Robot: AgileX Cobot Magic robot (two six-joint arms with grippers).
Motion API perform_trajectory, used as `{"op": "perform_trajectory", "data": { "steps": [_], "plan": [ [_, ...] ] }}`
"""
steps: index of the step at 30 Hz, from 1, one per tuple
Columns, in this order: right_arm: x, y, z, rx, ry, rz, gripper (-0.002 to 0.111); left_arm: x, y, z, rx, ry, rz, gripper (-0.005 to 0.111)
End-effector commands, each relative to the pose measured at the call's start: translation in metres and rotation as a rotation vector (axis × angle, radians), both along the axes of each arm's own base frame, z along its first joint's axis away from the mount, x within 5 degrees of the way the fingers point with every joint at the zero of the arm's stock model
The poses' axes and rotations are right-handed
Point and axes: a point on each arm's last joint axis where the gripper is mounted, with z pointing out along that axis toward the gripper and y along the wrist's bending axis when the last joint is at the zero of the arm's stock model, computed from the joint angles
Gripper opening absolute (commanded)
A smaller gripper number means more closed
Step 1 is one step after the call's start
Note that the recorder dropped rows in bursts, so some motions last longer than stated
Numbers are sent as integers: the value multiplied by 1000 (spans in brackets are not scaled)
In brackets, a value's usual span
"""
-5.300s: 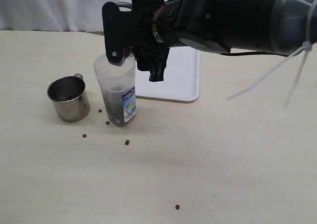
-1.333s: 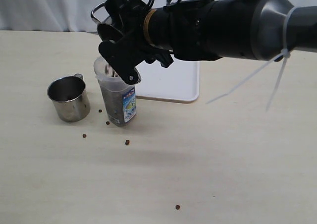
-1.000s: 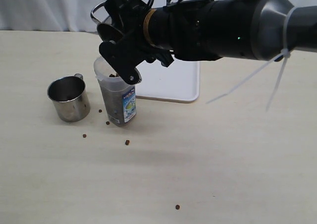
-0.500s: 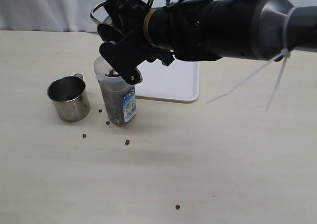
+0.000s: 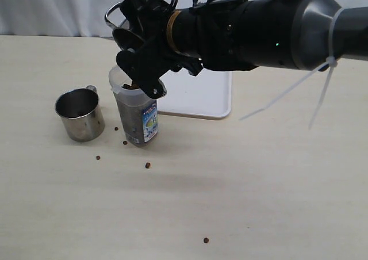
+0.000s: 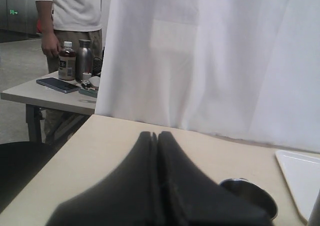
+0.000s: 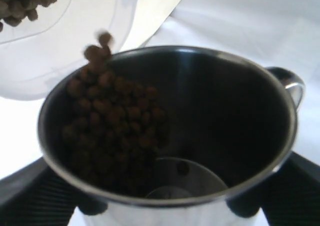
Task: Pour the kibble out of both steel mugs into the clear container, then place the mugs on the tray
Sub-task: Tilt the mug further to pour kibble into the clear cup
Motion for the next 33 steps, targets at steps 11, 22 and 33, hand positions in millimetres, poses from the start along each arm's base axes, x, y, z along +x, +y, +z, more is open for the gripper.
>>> {"op": "perform_trajectory", "data": {
  "steps": [11, 22, 33],
  "plan": [
    [0, 1, 7, -48, -72, 43, 5, 0, 0, 0, 0, -8, -1, 0],
    [0, 0, 9, -45, -77, 42, 5, 0, 0, 0, 0, -12, -2, 0],
    [-4, 2, 14, -49, -93, 46, 5, 0, 0, 0, 0, -8, -1, 0]
  ]
}}
